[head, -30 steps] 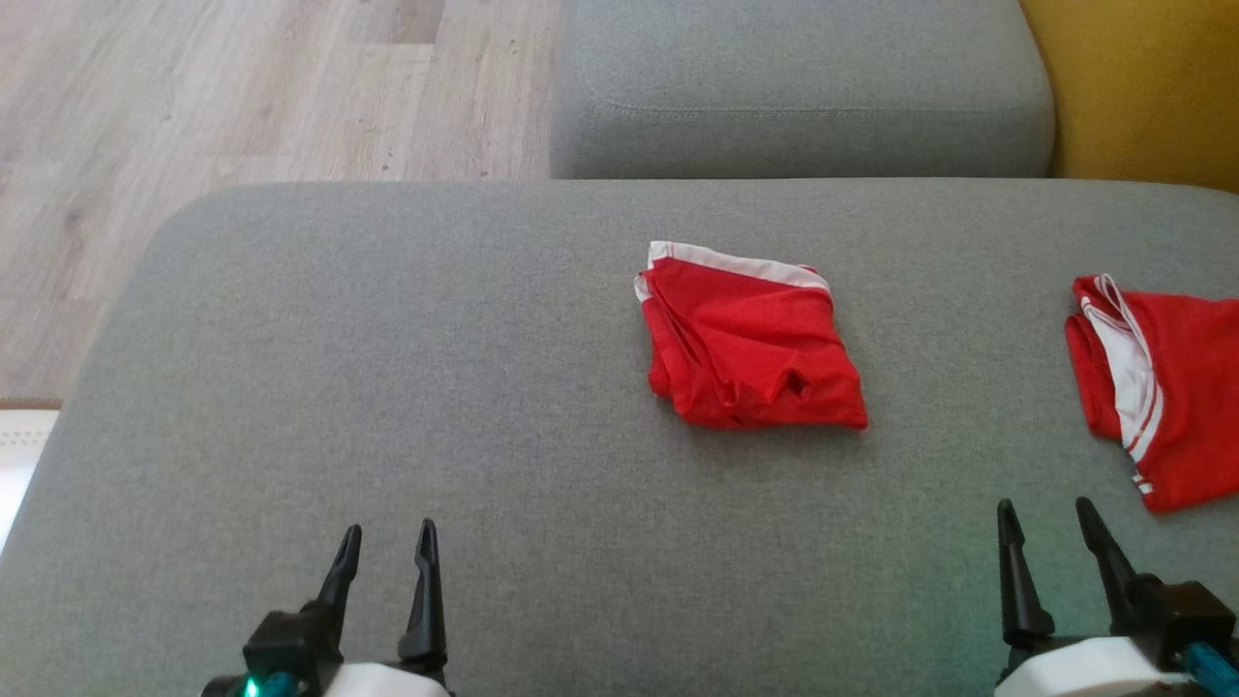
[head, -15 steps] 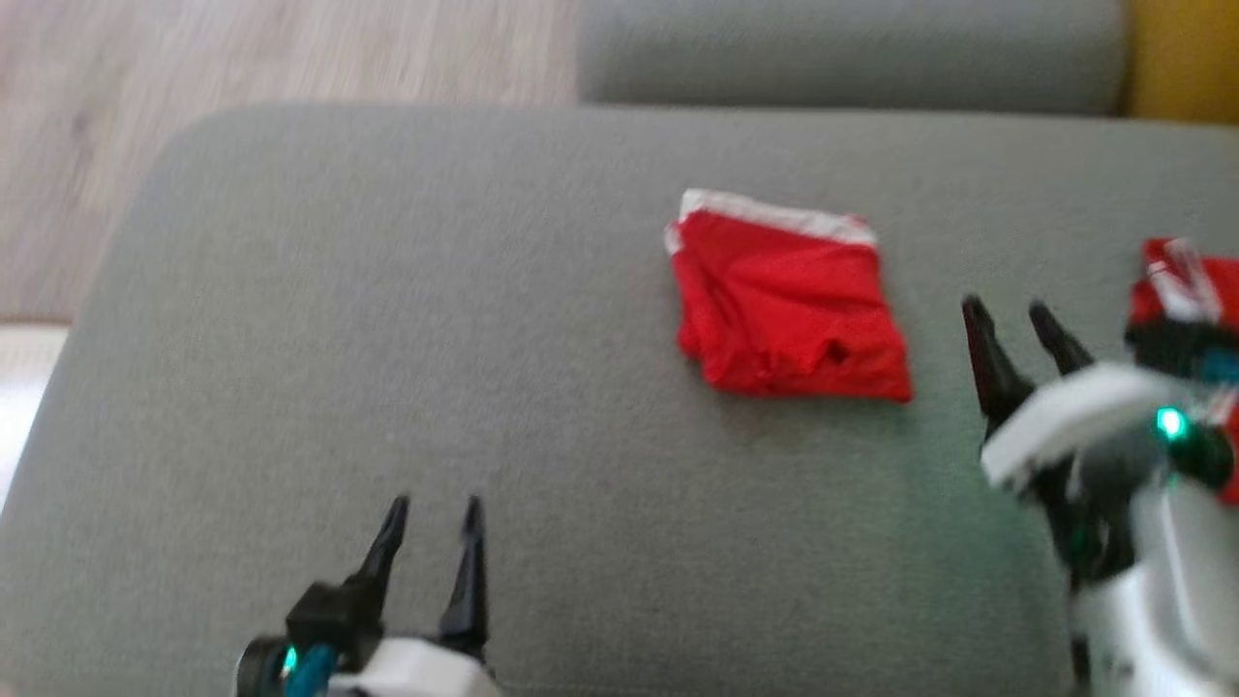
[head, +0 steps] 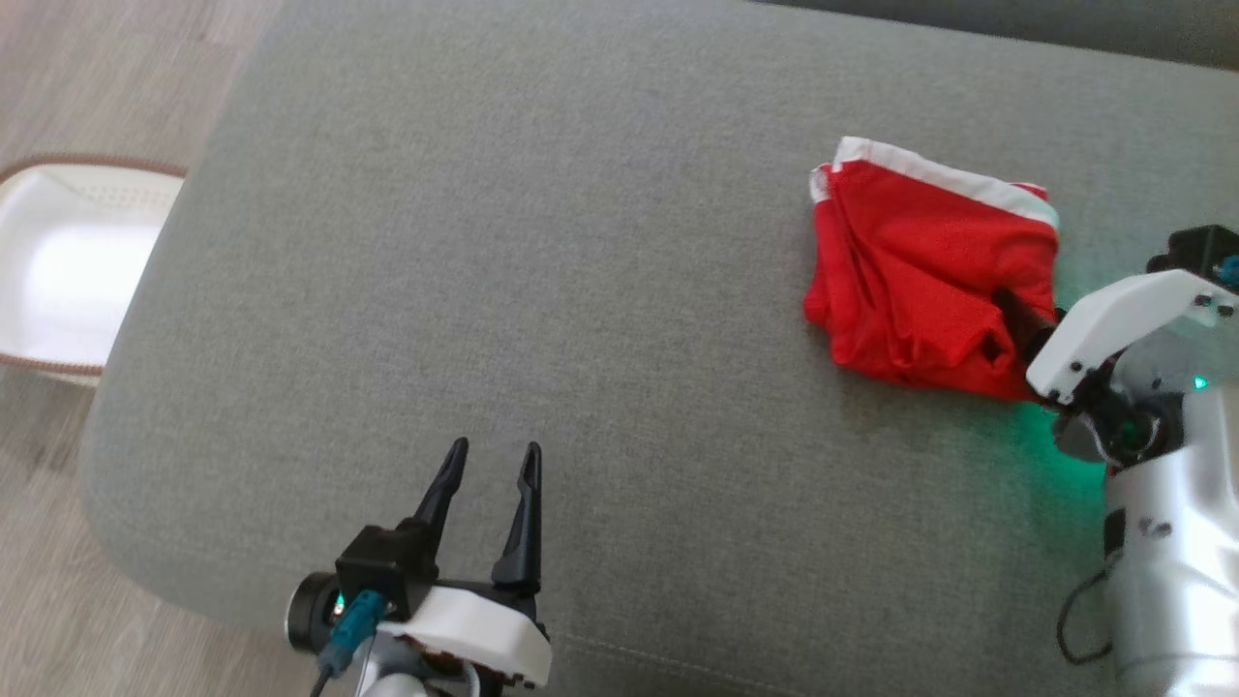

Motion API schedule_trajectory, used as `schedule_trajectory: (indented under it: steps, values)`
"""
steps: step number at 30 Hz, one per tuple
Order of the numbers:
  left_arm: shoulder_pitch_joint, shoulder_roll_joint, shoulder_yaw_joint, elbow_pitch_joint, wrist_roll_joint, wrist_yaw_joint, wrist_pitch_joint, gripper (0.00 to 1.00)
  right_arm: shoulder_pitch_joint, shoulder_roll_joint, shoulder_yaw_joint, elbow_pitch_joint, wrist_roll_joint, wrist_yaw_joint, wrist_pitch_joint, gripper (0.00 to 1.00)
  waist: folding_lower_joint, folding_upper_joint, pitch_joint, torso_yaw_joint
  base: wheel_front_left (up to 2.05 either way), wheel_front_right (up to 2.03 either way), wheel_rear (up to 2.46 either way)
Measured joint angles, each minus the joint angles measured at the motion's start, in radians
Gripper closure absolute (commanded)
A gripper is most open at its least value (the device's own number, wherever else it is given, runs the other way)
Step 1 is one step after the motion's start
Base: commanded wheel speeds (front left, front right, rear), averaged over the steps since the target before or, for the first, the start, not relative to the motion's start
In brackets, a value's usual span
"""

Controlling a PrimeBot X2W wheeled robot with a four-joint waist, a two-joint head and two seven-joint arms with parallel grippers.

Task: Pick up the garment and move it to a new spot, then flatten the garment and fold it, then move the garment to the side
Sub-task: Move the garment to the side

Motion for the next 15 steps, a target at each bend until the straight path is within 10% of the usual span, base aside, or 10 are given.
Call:
schedule_trajectory:
  steps: [1,2,15]
  values:
    - [0.000,0.000,0.000,0.000,0.000,0.004,0.000,0.00,-0.013,0.003,-0.016,0.015,0.008,0.000,0.005,0.18,0.0000,0.0000,0.006,0.005,0.00,0.00,0.00]
    - [0.000,0.000,0.001,0.000,0.000,0.008,0.000,0.00,-0.031,0.004,-0.030,0.026,0.012,0.000,0.008,1.00,0.0000,0.0000,0.012,0.007,0.00,0.00,0.00]
    - [-0.006,-0.001,0.059,-0.029,0.014,0.010,0.000,0.00,-0.077,0.010,0.122,-0.044,0.127,0.000,-0.019,1.00,0.0000,0.0000,0.020,-0.195,0.00,0.00,0.00]
